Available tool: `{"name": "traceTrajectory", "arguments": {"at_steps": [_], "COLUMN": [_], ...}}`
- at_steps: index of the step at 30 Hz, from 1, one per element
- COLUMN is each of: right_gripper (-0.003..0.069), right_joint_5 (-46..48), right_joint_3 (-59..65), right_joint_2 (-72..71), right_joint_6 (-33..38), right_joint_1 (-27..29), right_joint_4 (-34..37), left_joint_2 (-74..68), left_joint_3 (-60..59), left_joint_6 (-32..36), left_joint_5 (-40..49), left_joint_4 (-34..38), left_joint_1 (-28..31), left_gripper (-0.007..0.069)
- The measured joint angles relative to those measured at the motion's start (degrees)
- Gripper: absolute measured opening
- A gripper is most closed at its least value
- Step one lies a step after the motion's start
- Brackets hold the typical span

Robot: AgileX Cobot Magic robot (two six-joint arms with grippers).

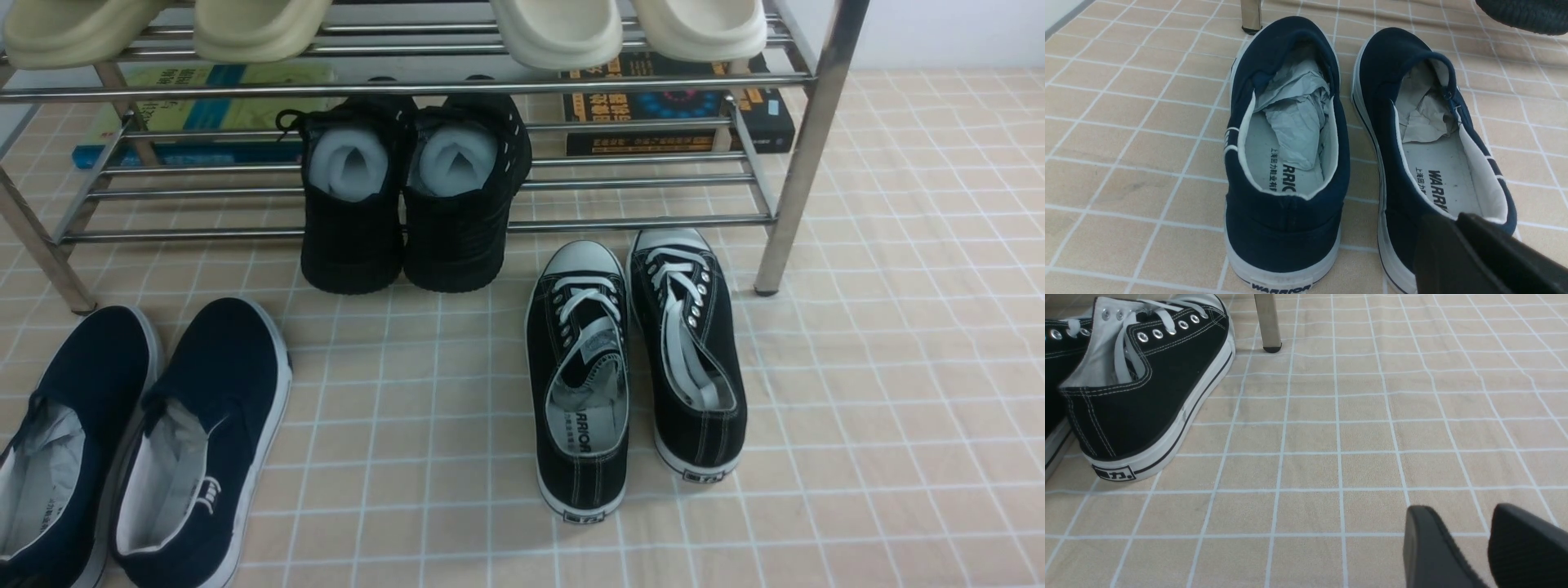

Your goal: Take the shoes off the shelf from the light coffee tablecloth by hand.

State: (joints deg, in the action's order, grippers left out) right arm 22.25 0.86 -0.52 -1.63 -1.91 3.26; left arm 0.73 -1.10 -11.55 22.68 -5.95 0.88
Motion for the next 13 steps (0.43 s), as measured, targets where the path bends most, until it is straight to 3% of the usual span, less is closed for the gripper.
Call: {"name": "traceTrajectory", "arguments": {"at_steps": [13], "right_gripper": [0.0239], "right_joint_5": [0.00], "right_joint_3": [0.00], "right_joint_2": [0.00], "right_joint_6": [0.00], "right_joint_1": [0.00], "right_joint_4": [0.00], "left_joint_2": [0.00], "left_joint_3": [0.00], "left_joint_6": [0.00], "left_joint_5": [0.00], "left_joint_4": [-0.05], "left_joint_1": [0.00], "left_gripper": [0.0094]}}
